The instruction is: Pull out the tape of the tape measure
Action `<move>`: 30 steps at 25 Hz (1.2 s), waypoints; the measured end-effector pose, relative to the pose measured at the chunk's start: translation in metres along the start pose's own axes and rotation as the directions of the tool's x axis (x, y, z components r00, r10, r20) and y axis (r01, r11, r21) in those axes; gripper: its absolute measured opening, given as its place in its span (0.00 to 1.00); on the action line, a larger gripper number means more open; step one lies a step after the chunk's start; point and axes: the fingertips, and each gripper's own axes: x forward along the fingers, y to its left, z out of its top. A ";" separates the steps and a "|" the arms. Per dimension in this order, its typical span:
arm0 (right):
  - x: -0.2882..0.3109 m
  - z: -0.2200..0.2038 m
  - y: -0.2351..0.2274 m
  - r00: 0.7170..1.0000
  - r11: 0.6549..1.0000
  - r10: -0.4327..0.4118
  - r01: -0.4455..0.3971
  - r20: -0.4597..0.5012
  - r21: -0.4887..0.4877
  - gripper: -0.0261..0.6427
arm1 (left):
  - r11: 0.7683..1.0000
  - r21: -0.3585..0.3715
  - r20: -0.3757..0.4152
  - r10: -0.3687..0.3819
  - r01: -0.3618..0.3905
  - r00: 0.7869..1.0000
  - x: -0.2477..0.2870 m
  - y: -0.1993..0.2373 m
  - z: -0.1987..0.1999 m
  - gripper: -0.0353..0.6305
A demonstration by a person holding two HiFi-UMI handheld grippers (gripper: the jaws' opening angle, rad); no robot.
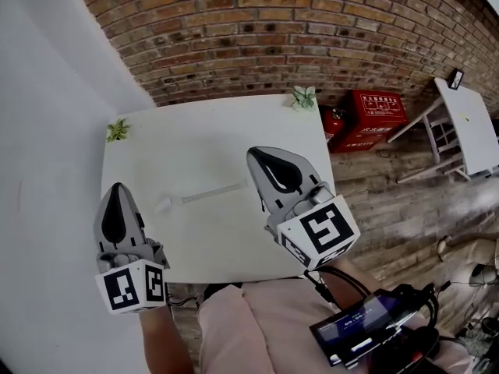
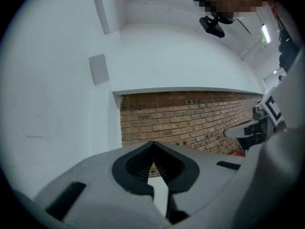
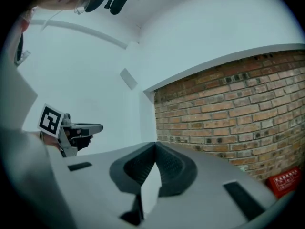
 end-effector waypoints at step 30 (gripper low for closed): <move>-0.005 0.002 0.012 1.000 1.000 -0.007 0.007 0.000 -0.015 0.05 | 1.000 0.012 -0.014 -0.024 0.025 1.000 -0.009 -0.013 0.001 0.06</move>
